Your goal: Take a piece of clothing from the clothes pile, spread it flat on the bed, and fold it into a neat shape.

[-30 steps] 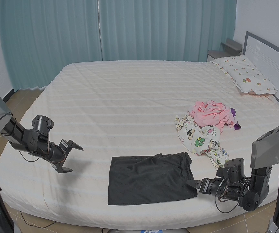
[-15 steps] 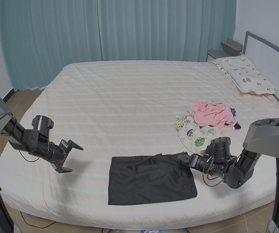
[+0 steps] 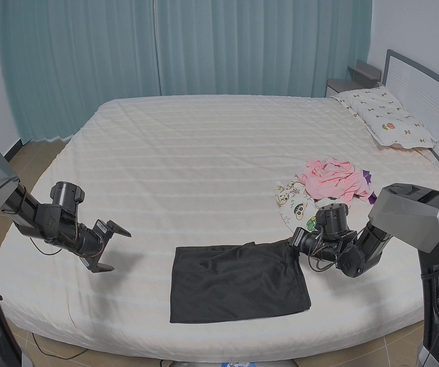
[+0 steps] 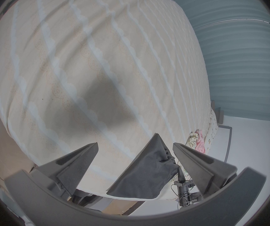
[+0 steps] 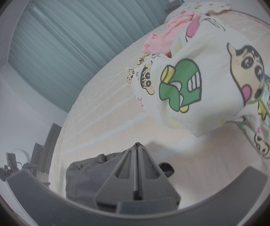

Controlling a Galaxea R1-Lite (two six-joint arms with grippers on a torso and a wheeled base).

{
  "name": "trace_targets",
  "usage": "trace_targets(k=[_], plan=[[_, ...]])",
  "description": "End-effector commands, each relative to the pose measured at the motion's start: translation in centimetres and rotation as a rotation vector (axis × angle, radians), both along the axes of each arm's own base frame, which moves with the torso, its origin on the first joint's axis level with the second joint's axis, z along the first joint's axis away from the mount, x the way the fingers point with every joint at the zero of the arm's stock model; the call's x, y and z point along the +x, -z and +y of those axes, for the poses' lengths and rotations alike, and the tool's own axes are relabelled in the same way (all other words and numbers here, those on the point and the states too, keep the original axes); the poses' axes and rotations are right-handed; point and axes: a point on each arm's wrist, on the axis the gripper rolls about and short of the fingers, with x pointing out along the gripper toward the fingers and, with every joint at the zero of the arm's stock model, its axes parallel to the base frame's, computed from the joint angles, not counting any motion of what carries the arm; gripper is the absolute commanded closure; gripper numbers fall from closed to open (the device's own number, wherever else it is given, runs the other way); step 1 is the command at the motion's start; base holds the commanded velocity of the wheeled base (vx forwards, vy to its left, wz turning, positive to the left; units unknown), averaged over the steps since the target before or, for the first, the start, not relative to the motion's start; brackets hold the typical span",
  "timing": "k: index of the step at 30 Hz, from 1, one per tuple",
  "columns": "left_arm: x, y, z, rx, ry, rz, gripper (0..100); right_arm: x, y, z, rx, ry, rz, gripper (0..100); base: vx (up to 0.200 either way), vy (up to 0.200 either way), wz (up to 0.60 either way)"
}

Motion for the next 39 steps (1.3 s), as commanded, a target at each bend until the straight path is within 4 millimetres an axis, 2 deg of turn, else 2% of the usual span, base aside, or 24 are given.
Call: trace_targets(k=[1,7,16,17,21,24,26,29,30,32,33,34,39], plan=[[0.0,0.0,0.0,0.0,-0.001,0.001,0,0.3,0.2,-0.7,0.006,0.027,0.002,100,0.0,0.0,0.0],[0.0,0.0,0.0,0.0,-0.001,0.001,0,0.6,0.2,-1.7,0.036,0.071,0.012,100,0.0,0.0,0.0],[0.0,0.0,0.0,0.001,-0.002,0.001,0,0.3,0.5,-1.8,0.047,0.07,0.031,100,0.0,0.0,0.0],[0.0,0.0,0.0,0.0,-0.001,0.001,0,0.3,0.5,-1.8,0.047,0.07,0.031,0,0.0,0.0,0.0],[0.0,0.0,0.0,0.0,-0.001,0.001,0,0.1,0.1,-2.0,0.042,0.072,0.021,0,0.0,0.0,0.0],[0.0,0.0,0.0,0.0,-0.001,0.001,0,-1.1,-1.3,-2.6,0.053,0.068,-0.016,0,0.0,0.0,0.0],[0.0,0.0,0.0,0.001,-0.002,0.001,0,-2.7,-1.8,-2.9,0.054,0.045,-0.003,0,0.0,0.0,0.0],[0.0,0.0,0.0,0.0,-0.001,0.001,0,-5.5,-1.5,-3.2,0.034,-0.018,0.054,0,0.0,0.0,0.0],[0.0,0.0,0.0,0.0,-0.001,0.001,0,-5.5,-1.5,-3.2,0.034,-0.018,0.054,0,0.0,0.0,0.0],[0.0,0.0,0.0,0.0,-0.001,0.001,0,-8.8,-0.6,-3.4,0.009,-0.097,0.107,0,0.0,0.0,0.0],[0.0,0.0,0.0,0.0,-0.001,0.001,0,-9.0,-0.5,-3.4,0.008,-0.101,0.109,0,0.0,0.0,0.0],[0.0,0.0,0.0,0.0,-0.001,0.001,0,-10.5,-0.1,-3.4,0.006,-0.131,0.117,0,0.0,0.0,0.0],[0.0,0.0,0.0,0.0,-0.001,0.001,0,-13.1,1.1,-3.3,0.012,-0.179,0.124,0,0.0,0.0,0.0]])
